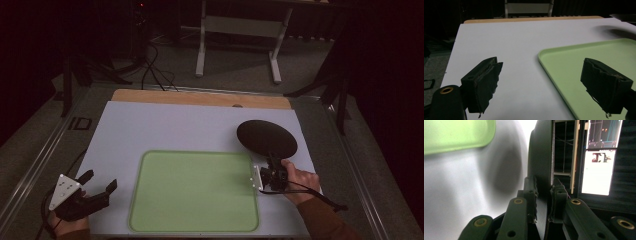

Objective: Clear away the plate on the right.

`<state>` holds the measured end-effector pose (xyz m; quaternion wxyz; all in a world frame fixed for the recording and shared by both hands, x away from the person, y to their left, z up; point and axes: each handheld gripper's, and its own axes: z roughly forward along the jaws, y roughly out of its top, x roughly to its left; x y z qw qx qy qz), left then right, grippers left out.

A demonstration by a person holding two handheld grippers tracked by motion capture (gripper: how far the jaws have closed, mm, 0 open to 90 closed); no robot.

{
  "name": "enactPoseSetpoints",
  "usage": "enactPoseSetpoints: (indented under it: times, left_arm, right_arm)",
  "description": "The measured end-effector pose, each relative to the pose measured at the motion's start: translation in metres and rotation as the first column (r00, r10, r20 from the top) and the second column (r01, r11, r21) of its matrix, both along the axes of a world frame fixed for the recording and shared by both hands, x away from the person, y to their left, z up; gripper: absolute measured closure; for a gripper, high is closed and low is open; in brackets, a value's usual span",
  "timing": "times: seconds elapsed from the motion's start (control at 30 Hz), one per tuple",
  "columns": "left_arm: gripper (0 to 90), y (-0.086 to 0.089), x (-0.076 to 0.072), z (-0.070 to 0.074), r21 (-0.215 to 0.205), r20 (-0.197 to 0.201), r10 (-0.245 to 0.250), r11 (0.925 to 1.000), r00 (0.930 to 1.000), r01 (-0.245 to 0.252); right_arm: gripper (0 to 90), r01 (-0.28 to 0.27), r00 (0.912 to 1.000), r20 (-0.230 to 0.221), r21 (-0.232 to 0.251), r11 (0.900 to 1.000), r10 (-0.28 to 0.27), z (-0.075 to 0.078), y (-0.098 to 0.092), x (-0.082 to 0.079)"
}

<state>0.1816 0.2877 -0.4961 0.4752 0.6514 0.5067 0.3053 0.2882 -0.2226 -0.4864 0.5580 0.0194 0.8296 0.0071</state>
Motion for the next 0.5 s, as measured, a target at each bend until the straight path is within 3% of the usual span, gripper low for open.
enactPoseSetpoints:
  times: [0.5]
  left_arm:
    - [15.1, 0.0, 0.0, 0.0, -0.001, 0.001, 0.0, 1.0, 1.0, 0.0]
  right_arm:
    - [77.6, -0.084, 0.9963, 0.02, 0.008, 0.996, 0.084, 0.012, 0.023, -0.015]
